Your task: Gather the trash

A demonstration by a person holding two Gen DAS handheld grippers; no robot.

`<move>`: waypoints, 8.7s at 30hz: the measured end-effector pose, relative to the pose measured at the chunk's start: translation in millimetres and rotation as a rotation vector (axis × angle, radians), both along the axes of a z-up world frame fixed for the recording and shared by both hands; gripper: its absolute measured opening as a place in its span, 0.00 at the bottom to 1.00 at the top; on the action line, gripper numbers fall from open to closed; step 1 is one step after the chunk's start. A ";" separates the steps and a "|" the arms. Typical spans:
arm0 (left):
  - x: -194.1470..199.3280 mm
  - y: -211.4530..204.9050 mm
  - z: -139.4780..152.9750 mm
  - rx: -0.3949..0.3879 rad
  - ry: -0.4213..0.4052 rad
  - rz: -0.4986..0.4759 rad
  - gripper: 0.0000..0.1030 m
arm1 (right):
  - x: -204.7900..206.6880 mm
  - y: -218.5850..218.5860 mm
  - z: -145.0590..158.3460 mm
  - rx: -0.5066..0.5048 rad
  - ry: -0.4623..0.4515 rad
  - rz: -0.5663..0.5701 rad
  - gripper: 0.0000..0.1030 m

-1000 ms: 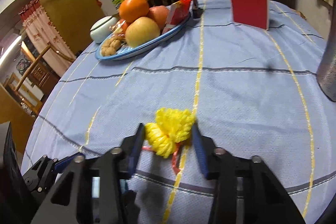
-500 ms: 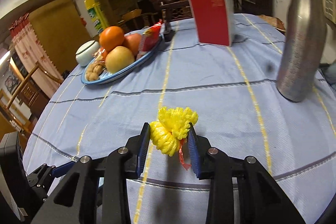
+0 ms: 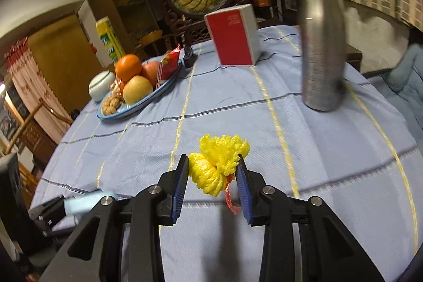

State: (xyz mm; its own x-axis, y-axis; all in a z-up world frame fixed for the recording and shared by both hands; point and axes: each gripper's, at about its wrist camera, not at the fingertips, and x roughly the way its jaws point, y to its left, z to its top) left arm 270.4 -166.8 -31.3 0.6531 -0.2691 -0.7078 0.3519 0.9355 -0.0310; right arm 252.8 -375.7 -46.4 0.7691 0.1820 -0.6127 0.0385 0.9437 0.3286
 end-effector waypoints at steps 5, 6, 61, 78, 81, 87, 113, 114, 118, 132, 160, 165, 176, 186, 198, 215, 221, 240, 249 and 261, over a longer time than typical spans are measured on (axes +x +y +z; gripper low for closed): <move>-16.7 3.6 17.7 -0.040 -0.064 -0.014 0.44 | -50.3 -22.7 2.7 0.050 -0.029 -0.040 0.35; -20.7 4.7 18.5 -0.057 -0.054 -0.017 0.44 | -63.2 -28.9 3.5 0.056 -0.035 -0.051 0.35; -313.4 -277.8 -33.3 0.048 0.109 -0.776 0.44 | -468.0 -261.1 -115.3 0.125 0.165 -0.567 0.74; -371.5 -369.9 -106.8 0.196 0.243 -0.975 0.48 | -497.2 -306.3 -135.5 0.259 0.095 -0.680 0.75; -367.6 -370.3 -114.0 0.201 0.266 -0.958 0.55 | -495.7 -304.8 -142.7 0.264 0.116 -0.672 0.75; -369.6 -364.7 -115.4 0.202 0.246 -0.940 0.69 | -488.4 -293.7 -146.8 0.227 0.171 -0.636 0.75; -357.5 -308.3 -106.6 0.218 0.278 -0.801 0.89 | -499.4 -202.9 -123.0 -0.180 0.571 -0.514 0.87; -359.0 -305.9 -105.5 0.237 0.264 -0.794 0.89 | -498.0 -199.2 -128.7 -0.185 0.588 -0.498 0.87; -361.4 -297.7 -105.1 0.301 0.206 -0.784 0.92 | -497.5 -189.3 -145.0 -0.157 0.595 -0.481 0.87; -369.1 -306.8 -146.6 0.436 0.205 -0.870 0.92 | -511.9 -199.8 -189.3 0.097 0.521 -0.665 0.87; -374.1 -312.5 -157.6 0.485 0.196 -0.877 0.92 | -501.4 -181.9 -212.4 0.109 0.573 -0.654 0.87; -372.7 -312.1 -158.3 0.484 0.191 -0.874 0.92 | -501.8 -182.6 -213.5 0.116 0.573 -0.652 0.87; -370.7 -310.5 -154.5 0.472 0.173 -0.859 0.92 | -507.3 -200.4 -204.8 0.146 0.538 -0.690 0.87; -370.3 -309.9 -150.7 0.462 0.162 -0.847 0.92 | -503.2 -212.1 -188.3 0.084 0.510 -0.689 0.89; -366.0 -299.7 -112.0 0.399 0.002 -0.779 0.92 | -497.2 -218.9 -174.9 0.048 0.464 -0.721 0.93; -238.1 -231.6 16.5 0.149 -0.025 -0.685 0.93 | -442.2 -222.2 -108.4 -0.139 0.310 -0.883 0.93; -188.4 -235.6 21.8 0.144 -0.067 -0.710 0.93 | -383.0 -215.9 -24.6 -0.261 0.073 -0.888 0.94; -82.8 -246.3 -43.4 0.031 0.198 -0.970 0.94 | -336.2 -228.1 -65.6 -0.101 0.615 -1.259 0.94; -112.4 -217.1 -28.7 0.026 0.140 -0.959 0.93 | -412.7 -185.8 -74.1 -0.170 0.551 -1.213 0.94; -320.3 -257.5 -44.5 0.213 0.047 -1.073 0.93 | -477.4 -176.1 -127.6 -0.056 0.473 -0.974 0.94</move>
State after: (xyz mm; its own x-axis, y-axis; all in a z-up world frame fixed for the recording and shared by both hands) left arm -49.9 -424.3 -75.7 0.1228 -0.5507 -0.8256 0.9896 0.1304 0.0602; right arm -224.6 -551.8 -174.0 0.2516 -0.4164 -0.8737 0.8910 0.4522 0.0411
